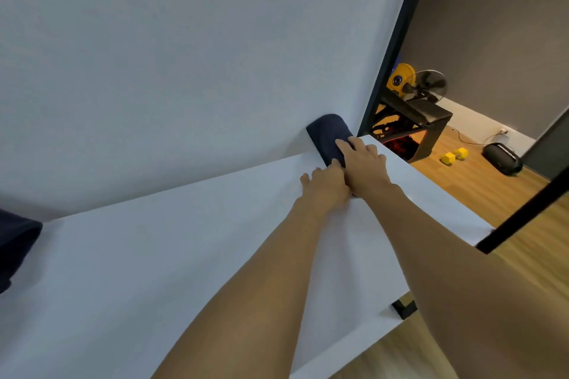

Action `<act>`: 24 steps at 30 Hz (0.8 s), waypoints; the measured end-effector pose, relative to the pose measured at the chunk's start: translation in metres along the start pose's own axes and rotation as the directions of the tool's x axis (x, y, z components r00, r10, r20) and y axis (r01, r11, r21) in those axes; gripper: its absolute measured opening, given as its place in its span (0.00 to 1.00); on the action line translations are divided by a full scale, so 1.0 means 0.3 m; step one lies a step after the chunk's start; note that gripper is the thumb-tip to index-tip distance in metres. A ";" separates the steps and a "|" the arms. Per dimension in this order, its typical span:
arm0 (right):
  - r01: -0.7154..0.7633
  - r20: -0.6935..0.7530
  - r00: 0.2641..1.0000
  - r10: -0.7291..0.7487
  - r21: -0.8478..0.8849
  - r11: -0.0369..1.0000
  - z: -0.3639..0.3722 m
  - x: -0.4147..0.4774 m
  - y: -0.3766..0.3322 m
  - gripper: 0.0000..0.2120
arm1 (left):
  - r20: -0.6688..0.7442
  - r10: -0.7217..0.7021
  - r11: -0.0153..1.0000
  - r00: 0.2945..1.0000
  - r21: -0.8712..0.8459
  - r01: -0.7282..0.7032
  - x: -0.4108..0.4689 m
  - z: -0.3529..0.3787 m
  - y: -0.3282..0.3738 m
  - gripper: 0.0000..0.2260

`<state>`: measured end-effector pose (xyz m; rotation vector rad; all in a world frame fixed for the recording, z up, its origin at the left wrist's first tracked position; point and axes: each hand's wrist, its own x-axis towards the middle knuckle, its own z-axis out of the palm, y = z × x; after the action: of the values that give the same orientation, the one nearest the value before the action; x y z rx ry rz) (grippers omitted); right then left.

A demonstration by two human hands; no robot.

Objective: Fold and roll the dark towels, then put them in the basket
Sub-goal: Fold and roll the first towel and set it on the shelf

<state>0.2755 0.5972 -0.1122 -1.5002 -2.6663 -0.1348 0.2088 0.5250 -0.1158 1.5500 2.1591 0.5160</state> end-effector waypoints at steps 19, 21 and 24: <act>0.343 -0.223 0.936 -0.271 0.426 0.837 -0.205 -0.140 -0.427 0.25 | -0.205 -0.028 0.999 0.978 0.016 0.032 -0.300 -0.354 -0.272 0.23; 0.435 -0.209 0.899 -0.384 0.507 0.744 -0.211 -0.205 -0.599 0.24 | -0.248 -0.118 0.983 0.961 0.106 0.148 -0.415 -0.423 -0.406 0.20; 0.544 -0.206 0.809 -0.550 0.618 0.568 -0.210 -0.316 -0.859 0.23 | -0.344 -0.245 0.879 0.906 0.316 0.358 -0.621 -0.519 -0.587 0.15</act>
<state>0.1058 0.3763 -0.0698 -0.4253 -2.6373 0.7125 0.0374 0.2865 -0.0551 1.3263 2.8053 0.2492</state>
